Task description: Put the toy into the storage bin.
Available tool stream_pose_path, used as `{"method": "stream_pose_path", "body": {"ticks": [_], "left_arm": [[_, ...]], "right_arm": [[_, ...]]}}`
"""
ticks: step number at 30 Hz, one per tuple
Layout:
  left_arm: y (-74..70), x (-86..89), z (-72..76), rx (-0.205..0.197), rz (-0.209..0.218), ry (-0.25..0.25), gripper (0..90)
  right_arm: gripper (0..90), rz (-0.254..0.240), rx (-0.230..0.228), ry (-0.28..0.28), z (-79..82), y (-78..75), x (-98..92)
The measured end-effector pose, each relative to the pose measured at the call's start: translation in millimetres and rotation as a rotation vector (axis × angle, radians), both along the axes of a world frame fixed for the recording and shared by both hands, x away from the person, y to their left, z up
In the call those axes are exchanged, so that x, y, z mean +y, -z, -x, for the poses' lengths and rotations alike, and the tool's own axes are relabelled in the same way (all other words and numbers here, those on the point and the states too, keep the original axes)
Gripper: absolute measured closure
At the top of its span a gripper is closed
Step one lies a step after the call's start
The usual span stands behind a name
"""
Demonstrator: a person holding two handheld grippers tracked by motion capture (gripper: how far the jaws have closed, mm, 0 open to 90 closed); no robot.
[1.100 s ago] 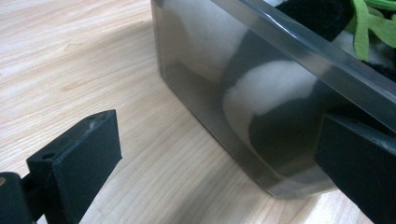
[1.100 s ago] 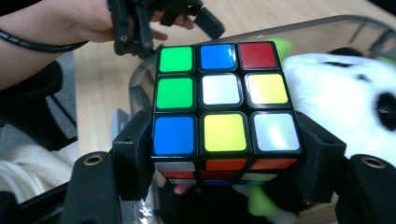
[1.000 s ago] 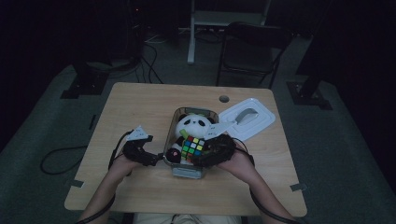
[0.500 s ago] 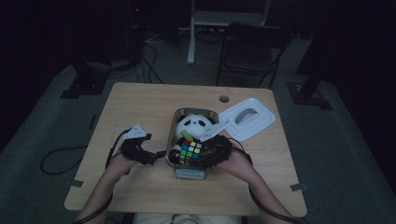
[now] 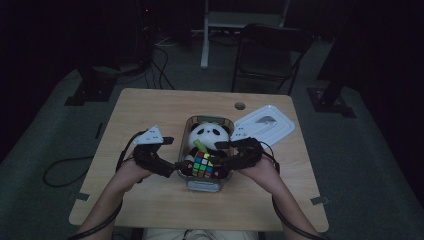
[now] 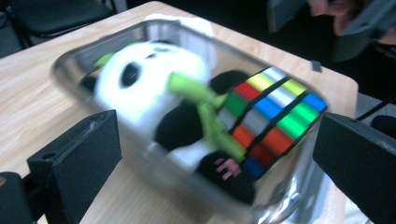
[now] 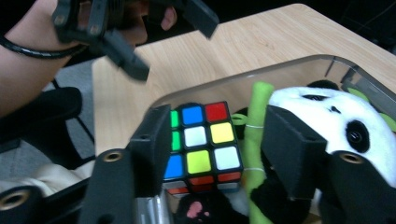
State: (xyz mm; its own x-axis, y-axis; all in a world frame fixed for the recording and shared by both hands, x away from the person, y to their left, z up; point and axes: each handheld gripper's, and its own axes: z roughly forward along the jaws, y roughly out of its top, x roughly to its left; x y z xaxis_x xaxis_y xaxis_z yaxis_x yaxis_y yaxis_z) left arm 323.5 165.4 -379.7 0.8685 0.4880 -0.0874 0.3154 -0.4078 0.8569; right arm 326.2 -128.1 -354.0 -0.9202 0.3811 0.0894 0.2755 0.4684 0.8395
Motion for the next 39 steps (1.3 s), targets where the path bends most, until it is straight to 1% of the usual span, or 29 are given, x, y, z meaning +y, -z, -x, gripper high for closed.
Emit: {"method": "stream_pose_path", "body": {"ticks": [1,2,3,4,5,6,7,8,9,10,11,13,14,15,16,17,19,20,22,24,25,26,28,29,32,35,36,39], "left_arm": [[-2.3,-5.0,1.4,0.005,-0.01,0.011,2.0],[-3.6,-9.0,2.2,0.006,-0.011,0.011,6.6],[-5.0,-13.7,2.9,0.01,-0.013,0.017,7.0],[-6.4,-19.0,3.7,0.01,-0.02,0.035,7.1],[-7.4,-22.5,4.9,-0.001,-0.026,0.041,9.2],[-8.1,-25.7,5.4,-0.009,-0.025,0.041,21.8],[-8.3,-27.7,5.1,-0.001,-0.021,0.052,25.5],[-8.8,-29.4,4.9,0.004,-0.023,0.062,27.3],[-9.1,-30.5,5.2,-0.008,-0.016,0.063,39.8],[-9.3,-31.9,4.9,-0.005,-0.013,0.072,48.0],[-9.4,-33.4,5.0,0.003,-0.014,0.082,48.5],[-9.7,-36.4,7.0,-0.014,-0.03,0.107,63.6],[-10.0,-37.3,7.2,-0.012,-0.036,0.117,66.4],[-10.1,-38.6,8.3,-0.02,-0.044,0.121,70.3],[-10.4,-40.0,9.3,-0.027,-0.053,0.117,74.4],[-10.4,-41.2,9.4,-0.021,-0.055,0.128,77.6],[-10.2,-43.9,10.1,-0.016,-0.066,0.136,84.8],[-9.7,-45.2,10.6,-0.018,-0.076,0.145,85.5],[-7.7,-47.0,9.3,-0.014,-0.096,0.143,85.5],[-5.5,-47.2,6.9,-0.004,-0.102,0.142,85.6],[-4.6,-47.4,6.2,0.001,-0.101,0.144,88.8],[-4.2,-47.7,5.6,-0.003,-0.107,0.138,88.8],[-3.2,-48.4,5.1,-0.005,-0.117,0.145,88.9],[-2.7,-48.8,4.4,-0.004,-0.125,0.138,88.9],[-0.8,-48.7,1.0,0.007,-0.137,0.13,90.0],[2.0,-48.0,-0.6,0.021,-0.149,0.132,90.0],[2.7,-48.2,-0.8,0.018,-0.161,0.135,90.0],[6.4,-48.3,-3.0,0.03,-0.182,0.14,90.0]], "right_arm": [[48.4,-0.003,0.001,0.008,0.3,-0.4,0.1],[50.1,0.001,-0.002,0.018,0.7,-0.2,0.4],[51.9,0.002,-0.002,0.022,0.7,0.1,0.7],[54.0,0.0,0.029,0.011,-0.7,1.5,0.9],[57.0,0.0,0.061,0.007,-2.5,3.1,1.4],[62.7,-0.001,0.051,0.021,-1.6,4.5,1.7],[64.7,-0.003,0.041,0.026,-0.7,5.9,2.1],[65.4,-0.002,0.046,0.028,-0.7,6.8,2.4],[70.4,0.0,0.051,0.039,-1.0,7.6,2.5],[72.7,0.004,0.051,0.046,-0.8,8.4,2.6],[76.0,0.001,0.049,0.041,-0.9,9.5,3.0],[81.9,0.005,0.076,0.029,-1.9,12.2,4.5],[85.7,0.003,0.081,0.028,-1.9,13.2,5.1],[87.9,0.002,0.084,0.021,-2.2,14.3,5.5],[88.4,0.007,0.088,0.017,-2.2,15.4,6.6],[89.9,0.016,0.082,0.021,-2.2,16.6,7.6],[90.0,0.027,0.089,0.021,-3.2,20.3,10.2],[90.0,0.028,0.089,0.02,-3.6,20.9,10.6],[90.0,0.024,0.093,0.014,-4.2,22.4,11.8],[90.0,0.026,0.091,0.013,-4.6,22.4,12.6],[90.0,0.035,0.087,0.017,-4.8,22.4,13.1],[90.0,0.041,0.085,0.019,-4.9,23.0,14.1],[90.0,0.042,0.092,0.016,-5.0,24.0,15.3],[90.0,0.048,0.089,0.013,-5.1,24.5,15.8],[90.0,0.055,0.091,0.011,-6.7,26.7,17.7],[90.0,0.063,0.098,0.009,-7.9,28.8,20.1],[90.0,0.065,0.097,0.006,-8.6,30.1,20.8],[90.0,0.074,0.101,0.005,-9.5,33.9,23.3]]}}
